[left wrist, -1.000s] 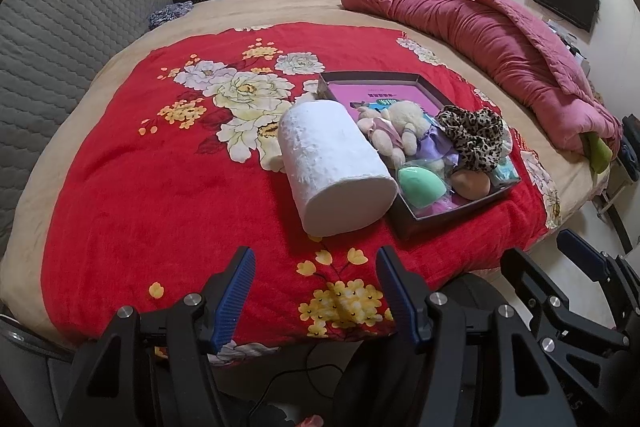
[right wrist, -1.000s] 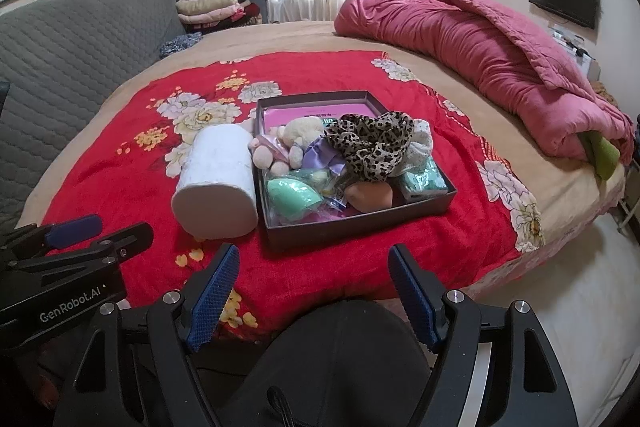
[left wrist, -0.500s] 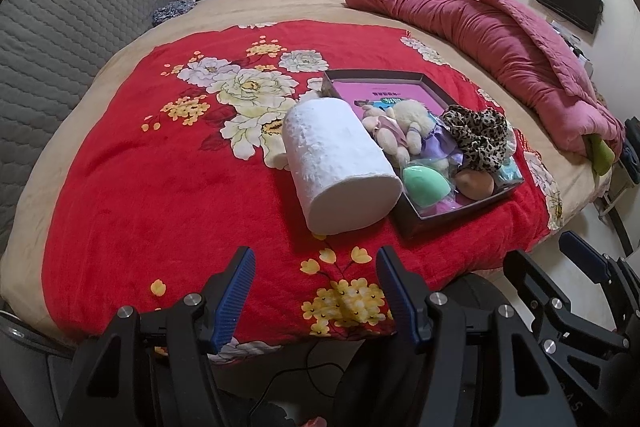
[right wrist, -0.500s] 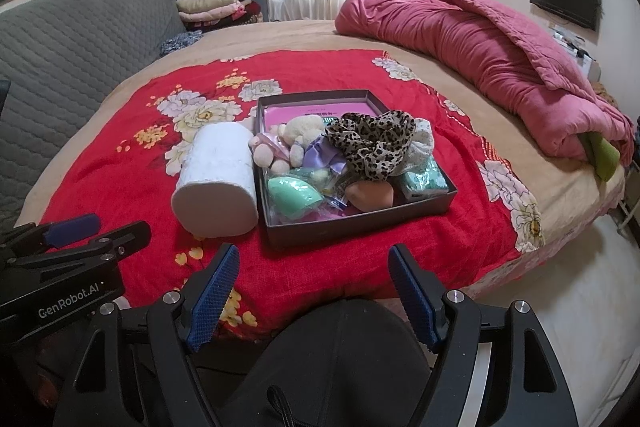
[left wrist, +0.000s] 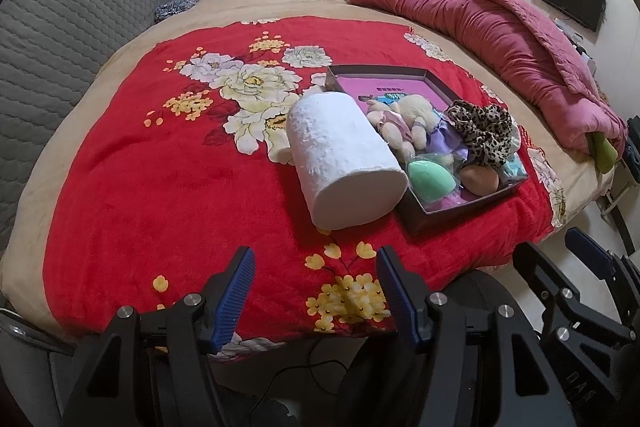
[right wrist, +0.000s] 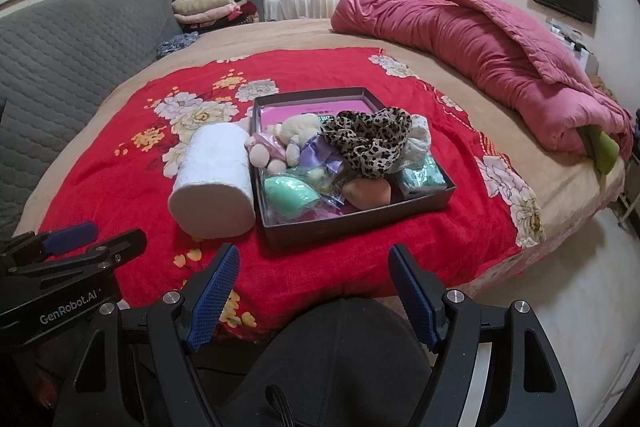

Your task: Organize soft objects

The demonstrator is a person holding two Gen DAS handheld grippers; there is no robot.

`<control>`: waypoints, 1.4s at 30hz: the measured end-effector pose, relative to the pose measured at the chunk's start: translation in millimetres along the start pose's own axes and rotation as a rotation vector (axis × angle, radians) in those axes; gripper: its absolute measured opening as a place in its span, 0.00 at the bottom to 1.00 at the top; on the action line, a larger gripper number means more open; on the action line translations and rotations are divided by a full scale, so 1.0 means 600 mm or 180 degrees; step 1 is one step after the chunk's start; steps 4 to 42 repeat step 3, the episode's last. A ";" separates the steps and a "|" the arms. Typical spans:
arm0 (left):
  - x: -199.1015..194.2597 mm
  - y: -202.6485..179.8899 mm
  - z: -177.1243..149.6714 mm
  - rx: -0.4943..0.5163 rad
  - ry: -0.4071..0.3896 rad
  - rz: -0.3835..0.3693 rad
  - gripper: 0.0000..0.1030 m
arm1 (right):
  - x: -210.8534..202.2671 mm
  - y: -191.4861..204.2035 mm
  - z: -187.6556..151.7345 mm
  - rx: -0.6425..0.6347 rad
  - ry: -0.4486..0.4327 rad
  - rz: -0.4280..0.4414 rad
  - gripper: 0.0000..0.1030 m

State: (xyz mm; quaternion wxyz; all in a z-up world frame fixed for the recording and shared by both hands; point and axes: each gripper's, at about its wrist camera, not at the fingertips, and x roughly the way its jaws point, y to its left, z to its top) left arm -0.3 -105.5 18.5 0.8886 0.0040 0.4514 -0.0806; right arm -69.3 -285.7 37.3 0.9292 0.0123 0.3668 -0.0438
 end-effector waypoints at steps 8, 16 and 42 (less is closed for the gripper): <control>0.006 0.006 -0.003 -0.0033 0.0032 -0.0006 0.60 | -0.002 -0.001 0.003 -0.0018 -0.0036 -0.0004 0.75; 0.006 0.006 -0.003 -0.0033 0.0032 -0.0006 0.60 | -0.002 -0.001 0.003 -0.0018 -0.0036 -0.0004 0.75; 0.006 0.006 -0.003 -0.0033 0.0032 -0.0006 0.60 | -0.002 -0.001 0.003 -0.0018 -0.0036 -0.0004 0.75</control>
